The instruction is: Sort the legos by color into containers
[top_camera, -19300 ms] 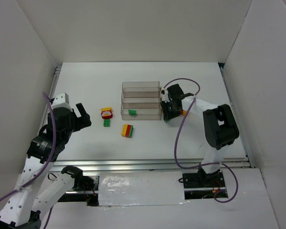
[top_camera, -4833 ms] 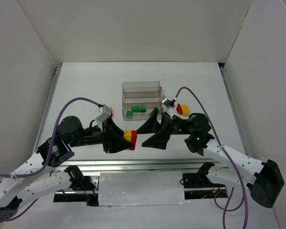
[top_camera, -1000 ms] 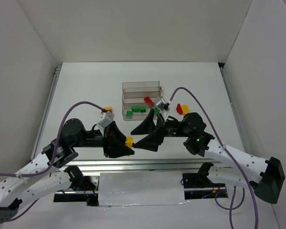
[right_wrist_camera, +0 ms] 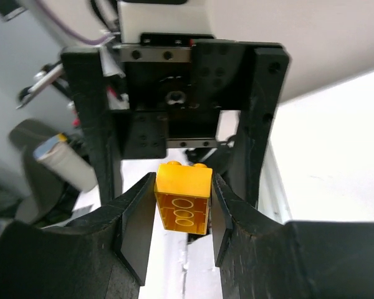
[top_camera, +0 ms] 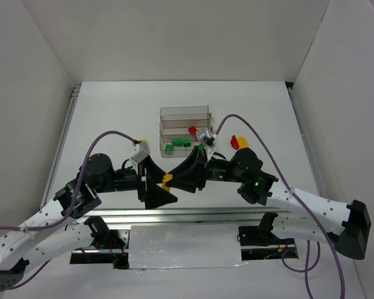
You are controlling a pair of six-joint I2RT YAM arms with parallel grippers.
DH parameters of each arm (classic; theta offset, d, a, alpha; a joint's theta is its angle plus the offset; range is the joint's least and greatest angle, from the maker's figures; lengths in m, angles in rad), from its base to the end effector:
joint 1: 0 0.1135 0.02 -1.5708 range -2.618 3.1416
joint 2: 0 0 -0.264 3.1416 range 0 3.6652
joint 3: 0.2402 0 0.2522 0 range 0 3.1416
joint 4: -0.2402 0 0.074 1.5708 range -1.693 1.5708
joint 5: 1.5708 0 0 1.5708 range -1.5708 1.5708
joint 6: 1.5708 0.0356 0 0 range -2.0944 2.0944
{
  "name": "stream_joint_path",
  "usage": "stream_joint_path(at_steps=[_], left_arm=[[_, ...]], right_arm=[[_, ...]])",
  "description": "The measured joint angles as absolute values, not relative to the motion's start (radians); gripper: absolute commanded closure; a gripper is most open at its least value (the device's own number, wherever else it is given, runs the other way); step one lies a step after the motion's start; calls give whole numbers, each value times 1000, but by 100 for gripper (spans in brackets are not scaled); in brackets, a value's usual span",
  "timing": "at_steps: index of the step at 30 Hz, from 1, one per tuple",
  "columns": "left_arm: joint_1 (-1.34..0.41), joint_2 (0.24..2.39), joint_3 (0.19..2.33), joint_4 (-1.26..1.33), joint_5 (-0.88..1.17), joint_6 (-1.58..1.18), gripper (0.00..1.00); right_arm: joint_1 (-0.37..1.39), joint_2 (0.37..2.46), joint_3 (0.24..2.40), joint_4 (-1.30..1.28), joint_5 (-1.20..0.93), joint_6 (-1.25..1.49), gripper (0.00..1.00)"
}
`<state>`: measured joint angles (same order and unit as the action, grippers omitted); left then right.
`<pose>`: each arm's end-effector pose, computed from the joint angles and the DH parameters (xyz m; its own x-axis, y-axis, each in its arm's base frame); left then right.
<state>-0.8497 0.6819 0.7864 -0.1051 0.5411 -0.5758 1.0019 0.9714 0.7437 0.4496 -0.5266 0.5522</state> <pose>0.0898 -0.1300 0.3651 -0.5360 -0.0971 -0.8386 0.8250 0.1504 -0.5448 0.1064 0.1996 0.3577 -0.4197 0.1855 -0.8885 -0.9071 -0.0524 0.4175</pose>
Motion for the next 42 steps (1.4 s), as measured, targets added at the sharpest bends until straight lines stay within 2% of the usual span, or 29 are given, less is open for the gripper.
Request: stream_joint_path(at_steps=[4,10,15,18,23,29,34,38,41,42], left_arm=[[-850,719,852,-239,368,-578,0],[-851,797,1023,-513,-47,-641,0],[-851,787,1056,-648,-299,-704,1],[-851,783,1056,-717,-407,-737,0],[-851,779,1045,-785,-486,-766,0],[-851,743,981,-815,-517,-796,0],[-850,733,956,-831,-538,-822,0],[-849,729,931,-834,-562,-845,0],[-848,733,926,-835,-568,-852,1],[-848,736,927,-835,-572,-859,1]], right_arm=[[994,973,743,394,-410,526,100],[882,1049,743,329,-233,530,100],[722,1174,763,277,-137,552,100],[687,1310,879,197,-28,530,100],[646,1603,1219,89,181,467,100],[559,1956,1661,-45,323,428,100],[522,2098,1778,-132,390,398,100],[521,2148,1822,-180,403,372,96],[521,2168,1861,-204,403,357,86],[521,2170,1867,-204,403,352,85]])
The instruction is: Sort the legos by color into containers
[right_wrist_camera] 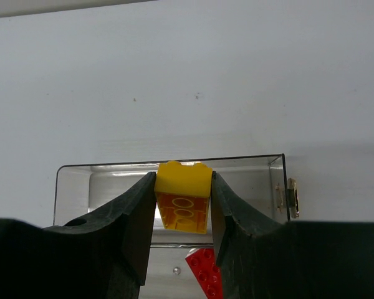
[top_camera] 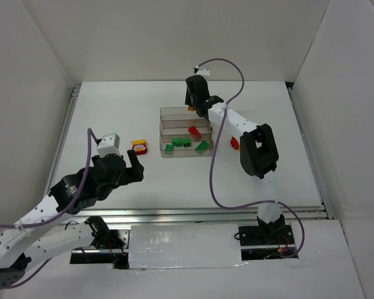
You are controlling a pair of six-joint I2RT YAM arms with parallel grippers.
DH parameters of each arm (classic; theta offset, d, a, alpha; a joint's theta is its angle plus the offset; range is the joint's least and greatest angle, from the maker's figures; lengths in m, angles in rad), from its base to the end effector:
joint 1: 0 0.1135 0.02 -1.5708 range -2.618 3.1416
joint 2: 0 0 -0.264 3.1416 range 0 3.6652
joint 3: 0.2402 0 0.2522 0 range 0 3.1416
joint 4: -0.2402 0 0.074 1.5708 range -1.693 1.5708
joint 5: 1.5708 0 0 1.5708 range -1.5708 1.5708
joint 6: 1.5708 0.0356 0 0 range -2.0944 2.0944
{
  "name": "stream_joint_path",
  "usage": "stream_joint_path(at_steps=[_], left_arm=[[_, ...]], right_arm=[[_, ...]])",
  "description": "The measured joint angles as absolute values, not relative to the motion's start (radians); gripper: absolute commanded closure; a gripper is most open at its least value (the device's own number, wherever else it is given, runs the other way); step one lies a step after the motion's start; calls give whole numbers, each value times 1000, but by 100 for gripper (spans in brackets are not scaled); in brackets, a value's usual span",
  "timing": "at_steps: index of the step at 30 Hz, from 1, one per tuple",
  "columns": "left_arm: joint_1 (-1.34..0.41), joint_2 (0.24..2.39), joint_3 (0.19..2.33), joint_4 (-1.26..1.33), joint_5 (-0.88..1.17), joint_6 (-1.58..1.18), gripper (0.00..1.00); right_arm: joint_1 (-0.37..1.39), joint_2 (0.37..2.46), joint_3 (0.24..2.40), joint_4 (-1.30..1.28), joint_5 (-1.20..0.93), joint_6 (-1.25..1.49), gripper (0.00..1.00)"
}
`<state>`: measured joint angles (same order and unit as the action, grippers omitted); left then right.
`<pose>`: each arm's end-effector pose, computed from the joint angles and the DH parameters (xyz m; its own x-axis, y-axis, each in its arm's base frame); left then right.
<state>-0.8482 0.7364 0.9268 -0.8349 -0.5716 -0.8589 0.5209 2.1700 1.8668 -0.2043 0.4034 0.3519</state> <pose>0.1048 -0.0898 0.3336 -0.5207 -0.3723 -0.7683 -0.0755 0.9165 -0.3929 0.4527 0.2436 0.2638 -0.4509 0.1068 -0.8862 -0.0050 0.9925 0.1222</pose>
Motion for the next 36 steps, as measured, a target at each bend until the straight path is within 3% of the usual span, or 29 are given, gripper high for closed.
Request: stream_joint_path(at_steps=[2,4,10,13,17,25,32,36], left_arm=[[-848,745,926,-835,-580,-871,1],[-847,757,927,-834,-593,-878,1],[-822,847,955,-834,-621,-905,1],[-798,907,983,-817,-618,-909,0],[-780,915,987,-799,-601,-907,0],[-763,907,994,-810,-567,-854,0],[-761,894,999,-838,-508,-759,0],[-760,865,981,-833,-472,-727,1]], right_arm=[[521,2170,1869,-202,403,347,82],[521,2170,1869,-204,402,345,59],[517,2172,1867,-206,377,342,40],[516,2183,1874,-211,363,343,16],[514,2183,1874,-229,342,339,1],[448,2076,1785,-364,266,392,0],[223,1698,1308,-403,143,422,0],[166,1651,1214,-421,120,424,0]])
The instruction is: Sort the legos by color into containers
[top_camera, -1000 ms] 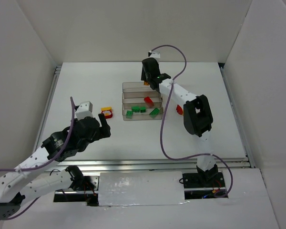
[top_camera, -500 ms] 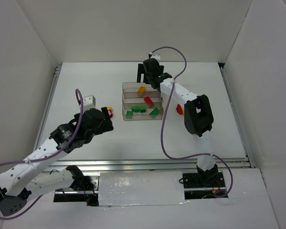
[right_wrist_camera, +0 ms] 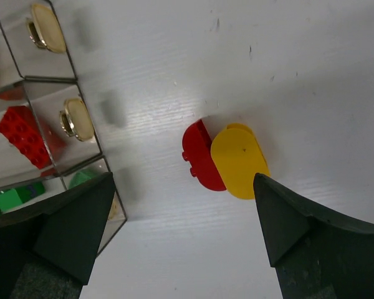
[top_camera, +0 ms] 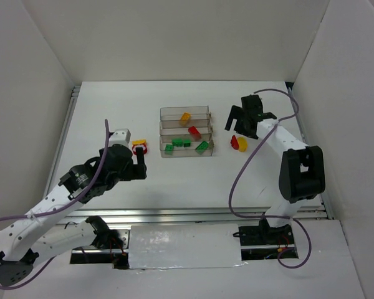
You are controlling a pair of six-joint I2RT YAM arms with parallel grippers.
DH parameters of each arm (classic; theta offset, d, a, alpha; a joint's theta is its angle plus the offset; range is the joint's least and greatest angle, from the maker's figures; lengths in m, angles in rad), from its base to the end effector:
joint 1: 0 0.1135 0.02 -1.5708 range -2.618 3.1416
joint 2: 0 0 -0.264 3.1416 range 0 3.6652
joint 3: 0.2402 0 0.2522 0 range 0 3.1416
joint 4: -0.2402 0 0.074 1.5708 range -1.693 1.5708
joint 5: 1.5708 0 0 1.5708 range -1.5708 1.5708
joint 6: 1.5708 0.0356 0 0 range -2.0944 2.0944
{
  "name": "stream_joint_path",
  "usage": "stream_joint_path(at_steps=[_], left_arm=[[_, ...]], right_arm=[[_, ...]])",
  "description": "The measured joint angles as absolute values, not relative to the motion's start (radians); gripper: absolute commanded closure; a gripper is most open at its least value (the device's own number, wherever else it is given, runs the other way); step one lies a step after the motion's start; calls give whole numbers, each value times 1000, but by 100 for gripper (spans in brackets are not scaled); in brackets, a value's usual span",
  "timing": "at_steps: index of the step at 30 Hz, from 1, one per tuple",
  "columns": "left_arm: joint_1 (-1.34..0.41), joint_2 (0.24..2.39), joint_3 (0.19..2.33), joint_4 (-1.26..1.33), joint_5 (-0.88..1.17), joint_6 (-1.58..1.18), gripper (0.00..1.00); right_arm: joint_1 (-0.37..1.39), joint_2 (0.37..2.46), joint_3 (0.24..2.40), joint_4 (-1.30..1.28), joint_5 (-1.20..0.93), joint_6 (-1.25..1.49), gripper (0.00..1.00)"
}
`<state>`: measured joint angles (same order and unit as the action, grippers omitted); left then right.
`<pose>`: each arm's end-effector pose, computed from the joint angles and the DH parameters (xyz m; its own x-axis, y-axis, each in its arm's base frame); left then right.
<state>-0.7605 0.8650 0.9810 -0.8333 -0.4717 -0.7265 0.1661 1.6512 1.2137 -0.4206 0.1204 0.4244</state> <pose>0.1305 -0.1019 0.3329 -0.5991 -0.2468 -0.7617 -0.0428 0.9598 -0.2773 0.3558 0.0553 0.2445 -0.7157 0.2945 -0.6333 0.2283 0.9556 0.1864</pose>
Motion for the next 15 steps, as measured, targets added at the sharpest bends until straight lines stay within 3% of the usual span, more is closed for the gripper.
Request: stream_joint_path(at_steps=[9,15], left_arm=[[-760,834,951,-818,-419,-684,0],[-760,822,943,-803,-390,-676,1]], right_arm=[[181,1812,1244,-483,142,384,1],[181,1813,1245,-483,156,377,1]])
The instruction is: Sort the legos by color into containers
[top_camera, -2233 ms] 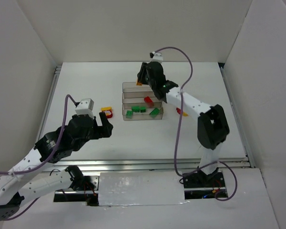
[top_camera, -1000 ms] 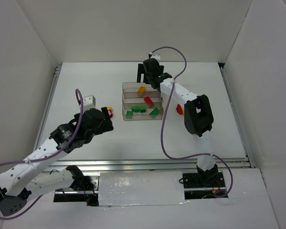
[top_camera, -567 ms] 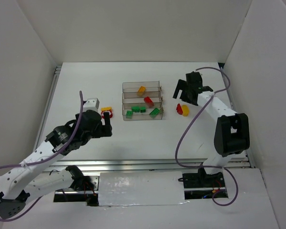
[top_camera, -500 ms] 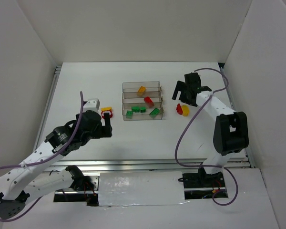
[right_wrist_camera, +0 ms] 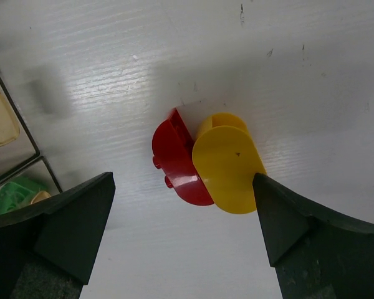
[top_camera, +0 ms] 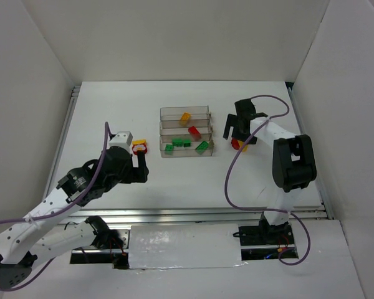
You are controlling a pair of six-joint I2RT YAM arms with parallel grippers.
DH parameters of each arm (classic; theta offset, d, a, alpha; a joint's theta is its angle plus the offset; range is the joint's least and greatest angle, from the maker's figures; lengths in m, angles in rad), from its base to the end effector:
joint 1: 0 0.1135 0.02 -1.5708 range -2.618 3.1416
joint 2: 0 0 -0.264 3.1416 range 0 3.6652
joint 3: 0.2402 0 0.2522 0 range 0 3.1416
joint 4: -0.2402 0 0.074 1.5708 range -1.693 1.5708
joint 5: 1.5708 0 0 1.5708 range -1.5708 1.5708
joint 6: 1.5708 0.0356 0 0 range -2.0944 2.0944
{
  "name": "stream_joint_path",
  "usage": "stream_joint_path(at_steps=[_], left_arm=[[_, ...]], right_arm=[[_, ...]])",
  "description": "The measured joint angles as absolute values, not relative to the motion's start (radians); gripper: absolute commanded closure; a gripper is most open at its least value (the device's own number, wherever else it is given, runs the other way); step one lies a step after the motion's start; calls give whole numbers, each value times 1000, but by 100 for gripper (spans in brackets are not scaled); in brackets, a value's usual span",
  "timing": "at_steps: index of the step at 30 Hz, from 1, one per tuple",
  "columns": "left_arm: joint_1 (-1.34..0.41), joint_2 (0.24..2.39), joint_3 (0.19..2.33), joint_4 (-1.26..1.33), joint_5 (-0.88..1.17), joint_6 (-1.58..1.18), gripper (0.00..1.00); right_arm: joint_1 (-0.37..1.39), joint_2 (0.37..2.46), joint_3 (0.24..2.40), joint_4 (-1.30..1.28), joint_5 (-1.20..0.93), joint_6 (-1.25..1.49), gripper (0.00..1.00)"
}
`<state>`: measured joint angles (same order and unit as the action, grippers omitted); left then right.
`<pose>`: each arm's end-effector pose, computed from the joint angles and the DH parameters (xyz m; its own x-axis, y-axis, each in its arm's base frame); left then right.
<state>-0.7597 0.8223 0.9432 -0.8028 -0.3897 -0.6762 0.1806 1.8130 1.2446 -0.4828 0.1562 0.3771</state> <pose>0.1248 -0.0999 0.3286 -0.6213 -0.2083 -0.7554 0.0441 0.9532 -0.2991 0.3711 0.0621 0.1937 -0.8313 0.2180 -0.5114 0.2201 0.9738 0.0573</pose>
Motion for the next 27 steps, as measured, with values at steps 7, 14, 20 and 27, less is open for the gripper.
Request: stream_joint_path(at_steps=[7,14,20,27], left_arm=[[-760,823,942,-792,-367,-657,0],[-760,823,942,-784,-350,-653,0],[-760,821,942,-781,-329,-645,0],[-760,825,942,-777,-318,-630,1]], right_arm=[[179,1813,1244,-498,191,372,0],[170,1760,1235,-496,177,338,0],[136,1795,1271,-491,167,286,0],[113,1832,1253,-491,57,244,2]])
